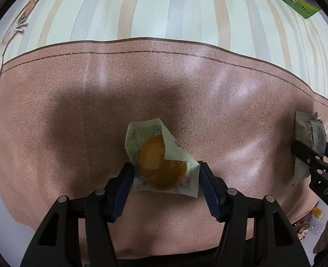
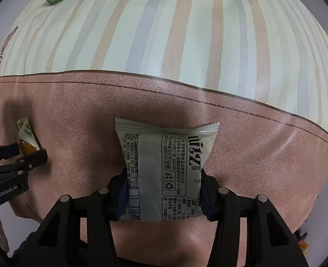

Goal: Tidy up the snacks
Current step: 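Carry both items into the cardboard box and open both tools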

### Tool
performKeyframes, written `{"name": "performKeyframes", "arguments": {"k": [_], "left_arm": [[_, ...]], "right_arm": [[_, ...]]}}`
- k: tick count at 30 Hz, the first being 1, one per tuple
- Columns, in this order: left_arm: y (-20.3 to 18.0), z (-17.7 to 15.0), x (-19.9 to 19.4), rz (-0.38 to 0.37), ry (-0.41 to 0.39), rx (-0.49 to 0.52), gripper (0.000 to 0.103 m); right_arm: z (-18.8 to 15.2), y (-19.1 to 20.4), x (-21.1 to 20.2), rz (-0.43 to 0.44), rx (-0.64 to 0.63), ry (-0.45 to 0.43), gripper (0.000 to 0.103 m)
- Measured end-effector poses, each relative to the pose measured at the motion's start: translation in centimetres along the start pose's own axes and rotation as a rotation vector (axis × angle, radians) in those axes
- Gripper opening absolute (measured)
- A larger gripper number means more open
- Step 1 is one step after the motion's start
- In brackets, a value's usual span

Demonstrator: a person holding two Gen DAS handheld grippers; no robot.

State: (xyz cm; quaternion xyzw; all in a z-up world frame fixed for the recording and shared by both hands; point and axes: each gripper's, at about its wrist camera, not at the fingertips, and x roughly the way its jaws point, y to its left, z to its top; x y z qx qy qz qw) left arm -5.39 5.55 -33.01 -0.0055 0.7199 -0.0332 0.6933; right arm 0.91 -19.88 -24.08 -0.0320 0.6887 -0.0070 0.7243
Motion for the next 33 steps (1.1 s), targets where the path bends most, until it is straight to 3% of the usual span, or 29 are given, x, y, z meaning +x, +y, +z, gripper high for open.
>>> {"name": "performKeyframes", "arguments": {"k": [4, 5, 13, 19, 27, 33], "left_arm": [[0.0, -0.2, -0.6, -0.006, -0.003, -0.01, 0.056], [-0.1, -0.3, -0.8, -0.014, -0.007, -0.009, 0.048], [-0.5, 1.1, -2.9, -0.038, -0.023, -0.003, 0.047], [-0.5, 3.1, -7.2, -0.147, -0.062, -0.041, 0.047], [-2.7, 10.5, -19.9, -0.292, -0.251, 0.009, 0.047], [-3.8, 18.1, -26.6, -0.3, -0.347, 0.079, 0.047]], "right_arm": [[-0.8, -1.3, -1.7, 0.022, 0.011, -0.015, 0.05], [-0.9, -1.4, -2.1, 0.033, 0.016, -0.02, 0.049], [-1.1, -1.4, -6.9, 0.133, 0.042, -0.064, 0.048], [0.5, -2.1, -12.8, 0.24, 0.055, -0.131, 0.048], [8.2, -4.7, -20.7, 0.329, 0.051, -0.283, 0.048], [16.6, -5.7, -26.1, 0.314, 0.04, -0.383, 0.048]]}}
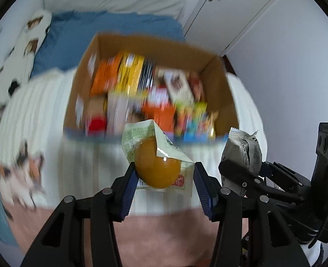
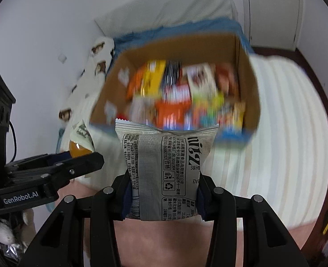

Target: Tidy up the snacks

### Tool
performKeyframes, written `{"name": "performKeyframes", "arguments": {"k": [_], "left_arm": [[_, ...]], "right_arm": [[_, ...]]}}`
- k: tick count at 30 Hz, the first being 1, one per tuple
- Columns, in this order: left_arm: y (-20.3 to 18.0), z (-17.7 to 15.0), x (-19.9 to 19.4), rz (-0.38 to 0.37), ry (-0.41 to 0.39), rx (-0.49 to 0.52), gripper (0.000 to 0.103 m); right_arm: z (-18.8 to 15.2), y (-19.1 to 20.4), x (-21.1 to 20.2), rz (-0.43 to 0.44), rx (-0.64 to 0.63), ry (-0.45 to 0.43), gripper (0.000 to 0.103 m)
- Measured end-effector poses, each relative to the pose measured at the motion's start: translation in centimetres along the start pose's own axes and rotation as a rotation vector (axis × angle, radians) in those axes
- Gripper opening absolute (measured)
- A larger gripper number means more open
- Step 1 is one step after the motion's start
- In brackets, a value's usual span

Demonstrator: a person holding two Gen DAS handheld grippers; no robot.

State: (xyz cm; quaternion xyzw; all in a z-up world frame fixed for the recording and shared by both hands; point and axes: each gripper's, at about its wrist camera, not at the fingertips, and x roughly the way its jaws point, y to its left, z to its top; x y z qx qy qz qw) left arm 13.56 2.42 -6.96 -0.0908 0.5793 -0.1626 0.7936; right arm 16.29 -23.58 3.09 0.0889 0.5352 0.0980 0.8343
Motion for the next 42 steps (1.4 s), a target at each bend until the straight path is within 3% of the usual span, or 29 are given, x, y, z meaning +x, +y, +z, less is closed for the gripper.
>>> {"name": "performKeyframes", "arguments": {"k": [4, 8, 12, 16, 17, 18, 19, 21, 22, 23, 24, 33, 42], "left_arm": [[-0.4, 5.9, 0.7, 0.032, 0.0, 0.033, 0.048], [0.6, 11.1, 4.7, 0.113, 0.071, 0.054, 0.048], [2.3, 13.9, 10.1, 0.149, 0.176, 0.049, 0.048], [3.3, 14.4, 13.6, 0.187, 0.254, 0.036, 0.049], [3.5, 14.4, 14.3, 0.195, 0.275, 0.032, 0.049], [3.8, 14.4, 15.2, 0.199, 0.303, 0.029, 0.049], [4.0, 14.3, 15.5, 0.202, 0.311, 0.024, 0.049], [4.5, 14.4, 16.0, 0.199, 0.316, 0.0, 0.059], [4.7, 14.4, 16.1, 0.195, 0.319, -0.009, 0.074], [5.1, 14.3, 16.3, 0.201, 0.319, -0.023, 0.09], [5.3, 14.3, 16.3, 0.203, 0.318, -0.032, 0.093], [5.6, 14.0, 15.5, 0.221, 0.273, -0.039, 0.093], [4.7, 12.1, 10.9, 0.259, 0.081, -0.014, 0.093]], "right_arm": [[5.9, -0.3, 1.2, -0.029, -0.012, -0.002, 0.048], [11.6, -1.5, 4.5, -0.072, -0.011, 0.051, 0.048], [14.5, -2.6, 8.6, -0.112, -0.012, 0.13, 0.048], [15.5, -4.2, 12.3, -0.126, 0.03, 0.236, 0.05], [15.5, -4.6, 13.1, -0.144, 0.034, 0.259, 0.06], [15.3, -4.8, 13.8, -0.159, 0.03, 0.268, 0.083], [15.4, -5.1, 14.2, -0.177, 0.023, 0.278, 0.093], [15.3, -5.5, 14.9, -0.199, 0.023, 0.292, 0.098], [15.3, -5.7, 15.3, -0.202, 0.022, 0.304, 0.098], [15.2, -5.8, 15.7, -0.205, 0.023, 0.315, 0.098], [15.2, -5.9, 15.9, -0.21, 0.022, 0.323, 0.098], [14.9, -6.7, 15.4, -0.221, 0.055, 0.306, 0.098], [12.2, -5.3, 12.9, -0.243, 0.049, 0.196, 0.098]]}}
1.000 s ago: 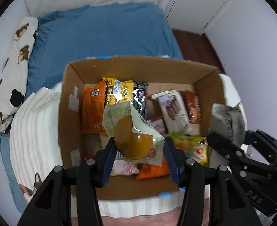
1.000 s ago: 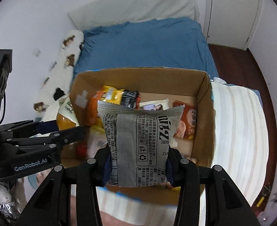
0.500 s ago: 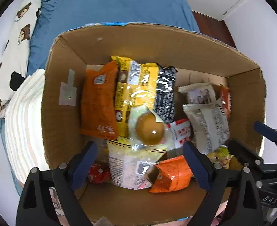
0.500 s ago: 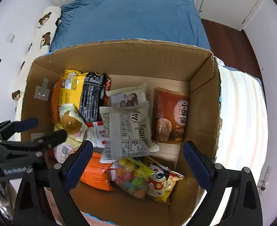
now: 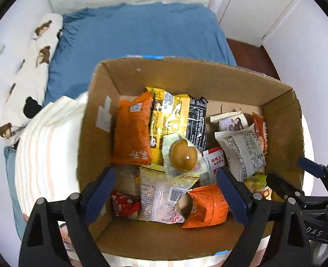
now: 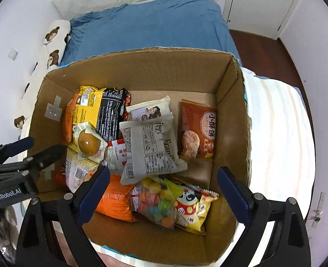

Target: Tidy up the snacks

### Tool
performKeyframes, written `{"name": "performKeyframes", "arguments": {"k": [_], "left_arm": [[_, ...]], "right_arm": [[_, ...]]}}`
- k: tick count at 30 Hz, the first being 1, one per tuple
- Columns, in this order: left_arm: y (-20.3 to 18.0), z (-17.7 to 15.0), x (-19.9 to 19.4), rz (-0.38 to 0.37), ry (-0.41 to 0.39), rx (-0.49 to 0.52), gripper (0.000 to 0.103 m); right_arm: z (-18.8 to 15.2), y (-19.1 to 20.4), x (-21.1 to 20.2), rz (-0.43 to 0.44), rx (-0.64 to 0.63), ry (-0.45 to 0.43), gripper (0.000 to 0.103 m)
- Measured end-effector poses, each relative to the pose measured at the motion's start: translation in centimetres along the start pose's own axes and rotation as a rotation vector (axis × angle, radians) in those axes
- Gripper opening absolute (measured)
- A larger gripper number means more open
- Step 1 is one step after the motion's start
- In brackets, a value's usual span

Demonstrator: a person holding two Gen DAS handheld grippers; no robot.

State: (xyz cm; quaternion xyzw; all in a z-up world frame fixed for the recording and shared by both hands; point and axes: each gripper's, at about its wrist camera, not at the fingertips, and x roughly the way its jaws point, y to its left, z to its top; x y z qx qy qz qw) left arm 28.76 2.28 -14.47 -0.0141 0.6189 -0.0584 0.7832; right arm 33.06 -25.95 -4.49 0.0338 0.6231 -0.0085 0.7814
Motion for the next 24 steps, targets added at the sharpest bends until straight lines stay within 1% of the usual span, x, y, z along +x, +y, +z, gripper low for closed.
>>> {"name": "performKeyframes", "arguments": {"k": [6, 11, 14, 18, 24], "left_arm": [[0.1, -3.3, -3.2, 0.039, -0.158, -0.008, 0.093], [-0.2, -6.3, -4.9, 0.053, -0.221, 0.0, 0.093], [-0.3, -8.0, -6.1, 0.056, -0.262, 0.002, 0.093], [-0.3, -10.9, -8.7, 0.083, -0.352, 0.008, 0.093], [-0.4, -16.4, -13.6, 0.078, -0.468, 0.014, 0.093]], "right_arm": [[-3.0, 0.0, -2.0, -0.043, 0.022, -0.11, 0.098], [-5.4, 0.2, -3.6, -0.042, 0.034, -0.161, 0.099], [-7.2, 0.2, -5.4, -0.037, 0.039, -0.209, 0.099], [-10.5, 0.1, -8.3, -0.041, 0.05, -0.294, 0.099], [-16.7, 0.2, -12.8, -0.024, 0.051, -0.384, 0.099]]}}
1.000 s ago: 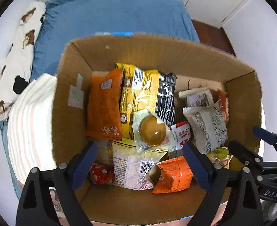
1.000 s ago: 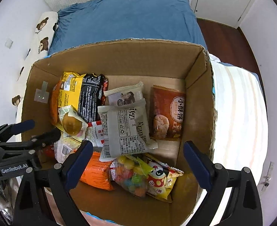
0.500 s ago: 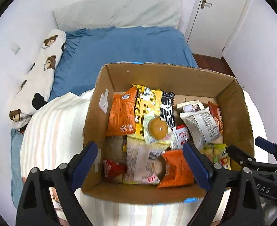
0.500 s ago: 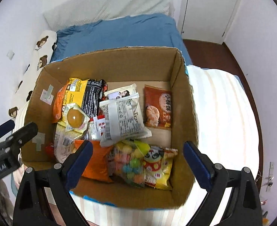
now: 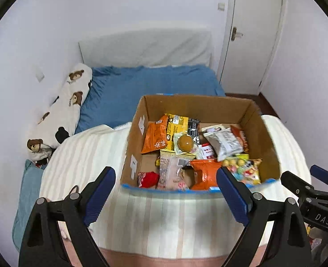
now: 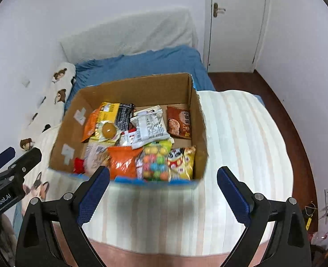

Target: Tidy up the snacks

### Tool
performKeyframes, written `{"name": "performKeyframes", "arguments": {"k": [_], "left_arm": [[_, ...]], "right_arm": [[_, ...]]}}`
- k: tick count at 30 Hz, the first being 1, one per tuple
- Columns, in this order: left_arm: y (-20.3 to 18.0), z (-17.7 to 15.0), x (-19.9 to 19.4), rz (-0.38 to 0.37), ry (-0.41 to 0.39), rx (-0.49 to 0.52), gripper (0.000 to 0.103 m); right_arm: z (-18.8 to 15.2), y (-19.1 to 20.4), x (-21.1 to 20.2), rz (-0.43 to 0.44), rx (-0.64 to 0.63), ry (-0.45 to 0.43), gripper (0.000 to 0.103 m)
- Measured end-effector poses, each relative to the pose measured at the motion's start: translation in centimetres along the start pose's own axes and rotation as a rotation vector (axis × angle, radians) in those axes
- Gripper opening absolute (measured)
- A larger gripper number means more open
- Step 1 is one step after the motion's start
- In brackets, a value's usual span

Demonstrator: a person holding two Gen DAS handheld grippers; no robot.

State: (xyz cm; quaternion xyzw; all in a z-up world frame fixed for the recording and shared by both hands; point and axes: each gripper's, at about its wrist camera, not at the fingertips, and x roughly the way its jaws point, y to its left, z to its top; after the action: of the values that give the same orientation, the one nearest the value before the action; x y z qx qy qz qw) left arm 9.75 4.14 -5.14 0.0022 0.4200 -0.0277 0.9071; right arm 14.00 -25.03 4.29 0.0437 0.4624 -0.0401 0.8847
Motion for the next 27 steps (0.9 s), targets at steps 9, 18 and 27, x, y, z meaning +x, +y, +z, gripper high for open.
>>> {"name": "performKeyframes", "arguments": {"k": [9, 18, 27], "left_arm": [[-0.6, -3.7, -8.5, -0.01, -0.094, 0.033, 0.093], [-0.1, -6.7, -15.5, 0.012, -0.159, 0.028, 0.093], [0.5, -7.9, -20.3, 0.024, -0.198, 0.001, 0.093]], "right_arm": [[-5.6, 0.2, -9.7, 0.009, -0.002, -0.127, 0.101], [-9.6, 0.1, -17.8, 0.019, -0.004, -0.212, 0.102], [-11.1, 0.5, -23.4, 0.039, -0.039, -0.284, 0.102]]}}
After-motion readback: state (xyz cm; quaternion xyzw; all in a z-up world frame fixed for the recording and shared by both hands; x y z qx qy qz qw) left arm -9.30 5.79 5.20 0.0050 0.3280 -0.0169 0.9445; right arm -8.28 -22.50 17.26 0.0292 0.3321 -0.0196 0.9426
